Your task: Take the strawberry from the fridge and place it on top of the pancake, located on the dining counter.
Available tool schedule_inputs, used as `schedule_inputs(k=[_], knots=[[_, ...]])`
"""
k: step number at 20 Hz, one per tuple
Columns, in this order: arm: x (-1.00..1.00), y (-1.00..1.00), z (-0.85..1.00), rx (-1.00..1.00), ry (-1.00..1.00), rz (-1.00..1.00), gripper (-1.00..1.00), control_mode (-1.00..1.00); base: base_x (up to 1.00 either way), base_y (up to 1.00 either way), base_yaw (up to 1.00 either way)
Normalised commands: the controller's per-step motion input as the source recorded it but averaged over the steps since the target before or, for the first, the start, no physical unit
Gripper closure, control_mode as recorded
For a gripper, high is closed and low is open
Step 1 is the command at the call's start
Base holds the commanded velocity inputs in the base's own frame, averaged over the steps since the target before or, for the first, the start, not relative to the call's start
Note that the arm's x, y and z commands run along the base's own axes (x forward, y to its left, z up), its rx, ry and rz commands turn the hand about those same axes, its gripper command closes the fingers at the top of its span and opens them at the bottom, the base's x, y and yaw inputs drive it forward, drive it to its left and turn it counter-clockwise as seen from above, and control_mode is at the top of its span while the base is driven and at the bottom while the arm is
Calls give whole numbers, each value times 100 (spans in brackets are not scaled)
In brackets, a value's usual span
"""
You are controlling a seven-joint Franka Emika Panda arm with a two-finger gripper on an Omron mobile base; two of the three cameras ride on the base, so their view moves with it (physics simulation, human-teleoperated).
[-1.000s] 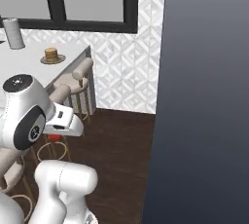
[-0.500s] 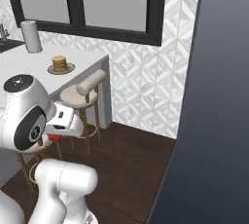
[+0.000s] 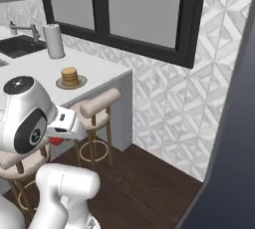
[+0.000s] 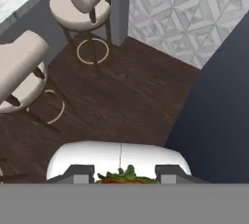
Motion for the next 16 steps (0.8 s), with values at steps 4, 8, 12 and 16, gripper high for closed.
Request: schedule_inputs(k=[4,8,12,16], knots=[[0,0,0,0,0,0,100,100,100,-66,64],[0,0,0,0,0,0,100,100,83,-66,72],[0,0,0,0,0,0,100,100,59,-66,73],[0,0,0,0,0,0,100,100,52,-66,74]])
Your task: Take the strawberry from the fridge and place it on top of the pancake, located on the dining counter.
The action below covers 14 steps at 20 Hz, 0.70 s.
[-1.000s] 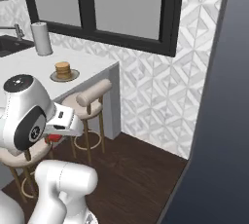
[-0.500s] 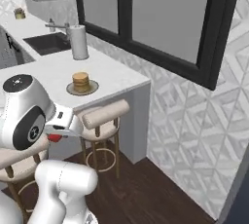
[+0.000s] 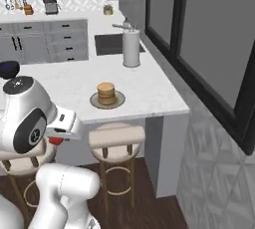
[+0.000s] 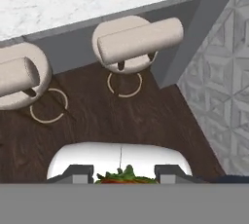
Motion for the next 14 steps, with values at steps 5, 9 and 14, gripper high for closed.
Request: schedule_inputs(k=[5,9,14], knots=[[0,0,0,0,0,0,100,100,65,-74,68],[0,0,0,0,0,0,100,100,62,-66,54],[0,0,0,0,0,0,100,100,94,15,28]])
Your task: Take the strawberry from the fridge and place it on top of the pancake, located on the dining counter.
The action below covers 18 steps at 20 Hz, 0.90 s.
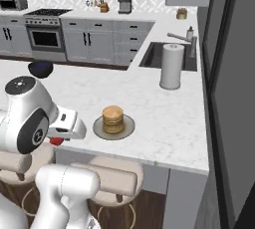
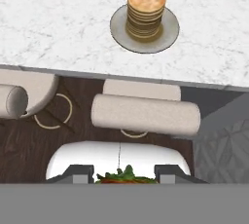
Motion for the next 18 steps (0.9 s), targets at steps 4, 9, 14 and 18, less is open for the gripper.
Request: schedule_inputs(k=[4,9,14,18], knots=[[0,0,0,0,0,0,100,100,63,14,3],[0,0,0,0,0,0,100,100,44,4,0],[0,0,0,0,0,0,100,100,63,7,0],[0,0,0,0,0,0,100,100,82,1,0]])
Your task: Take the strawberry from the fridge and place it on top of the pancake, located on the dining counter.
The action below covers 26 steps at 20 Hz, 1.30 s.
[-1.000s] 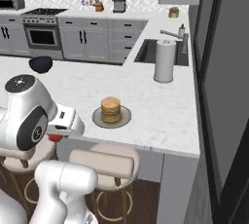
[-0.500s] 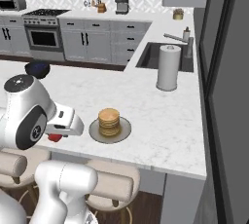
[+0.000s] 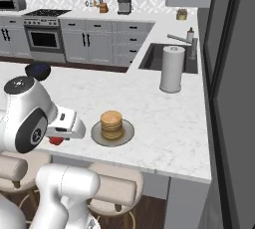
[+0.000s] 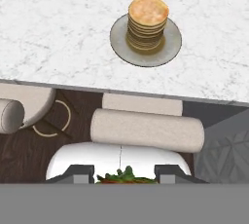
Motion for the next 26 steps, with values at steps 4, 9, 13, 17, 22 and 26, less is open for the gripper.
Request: schedule_inputs(k=[4,9,13,17,22,26], knots=[[100,0,0,0,-4,0,100,-100,0,0,0],[100,-2,0,0,0,0,100,-100,0,0,0],[100,-31,0,0,0,0,100,-100,0,0,0],[100,-43,-16,3,9,0,100,-100,0,0,0],[100,-12,-43,0,4,-5,100,-100,0,0,0],[100,0,-34,0,0,-4,100,-100,0,0,0]])
